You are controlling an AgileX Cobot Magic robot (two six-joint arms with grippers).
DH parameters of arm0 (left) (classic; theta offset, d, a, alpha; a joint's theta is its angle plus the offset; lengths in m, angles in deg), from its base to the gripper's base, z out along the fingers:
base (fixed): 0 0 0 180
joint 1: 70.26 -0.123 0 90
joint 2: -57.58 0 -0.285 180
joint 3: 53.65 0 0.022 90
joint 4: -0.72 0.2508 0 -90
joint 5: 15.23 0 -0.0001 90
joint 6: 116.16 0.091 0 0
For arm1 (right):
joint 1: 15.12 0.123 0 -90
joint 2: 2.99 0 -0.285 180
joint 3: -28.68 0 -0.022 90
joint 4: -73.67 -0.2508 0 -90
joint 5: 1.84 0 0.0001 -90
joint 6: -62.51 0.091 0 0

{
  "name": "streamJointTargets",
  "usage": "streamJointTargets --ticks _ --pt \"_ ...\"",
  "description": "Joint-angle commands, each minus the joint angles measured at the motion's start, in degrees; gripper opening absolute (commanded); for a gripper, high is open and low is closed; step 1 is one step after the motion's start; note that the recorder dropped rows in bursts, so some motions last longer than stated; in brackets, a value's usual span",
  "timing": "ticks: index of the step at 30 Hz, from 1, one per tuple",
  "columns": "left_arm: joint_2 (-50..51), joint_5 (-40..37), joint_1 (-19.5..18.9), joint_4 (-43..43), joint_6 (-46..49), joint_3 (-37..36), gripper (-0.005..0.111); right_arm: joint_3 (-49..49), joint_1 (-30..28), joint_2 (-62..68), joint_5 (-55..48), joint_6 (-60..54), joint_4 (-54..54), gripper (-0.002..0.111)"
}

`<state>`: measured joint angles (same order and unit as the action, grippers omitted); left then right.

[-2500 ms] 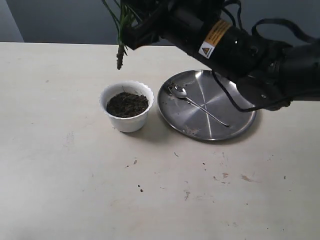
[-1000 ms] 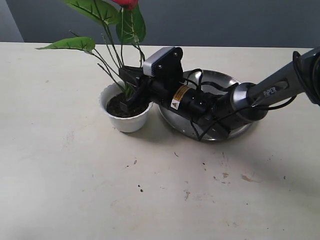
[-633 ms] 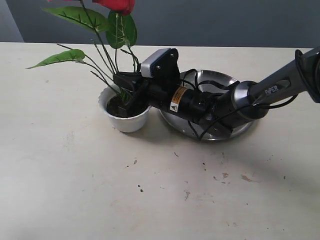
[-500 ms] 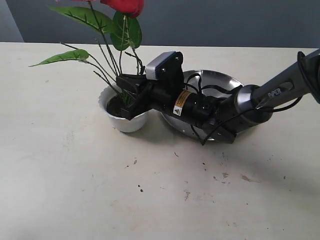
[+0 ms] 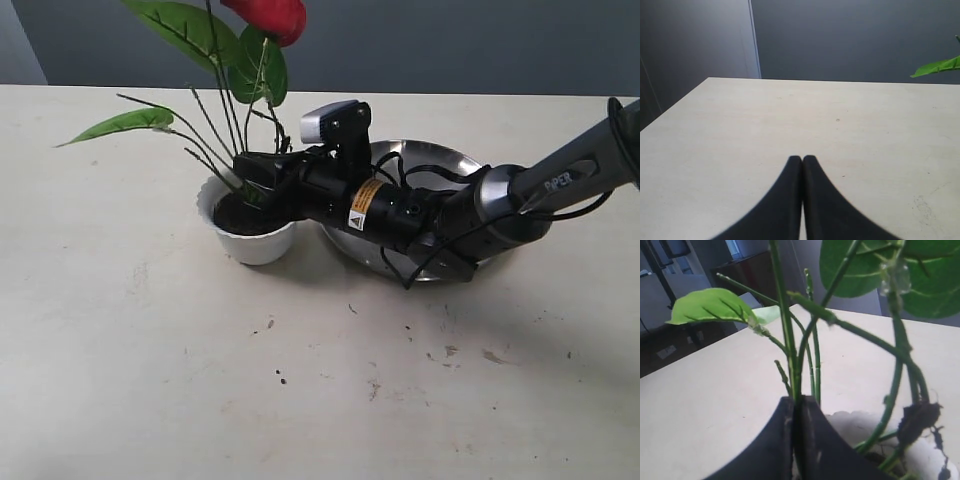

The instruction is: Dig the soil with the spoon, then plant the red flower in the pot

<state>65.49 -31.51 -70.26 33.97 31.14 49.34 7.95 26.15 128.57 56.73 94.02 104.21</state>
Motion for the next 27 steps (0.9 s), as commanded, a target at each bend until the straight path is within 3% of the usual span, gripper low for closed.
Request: streamJointTargets --ticks 1,27 --pt "-0.1 -0.1 -0.1 0.0 -0.1 -0.2 0.000 -1.4 0.1 1.6 -10.4 1.9 5.1 -0.001" --pt "-0.1 -0.1 -0.1 0.0 -0.1 -0.2 0.000 -1.4 0.1 1.6 -13.0 1.8 1.9 -0.001"
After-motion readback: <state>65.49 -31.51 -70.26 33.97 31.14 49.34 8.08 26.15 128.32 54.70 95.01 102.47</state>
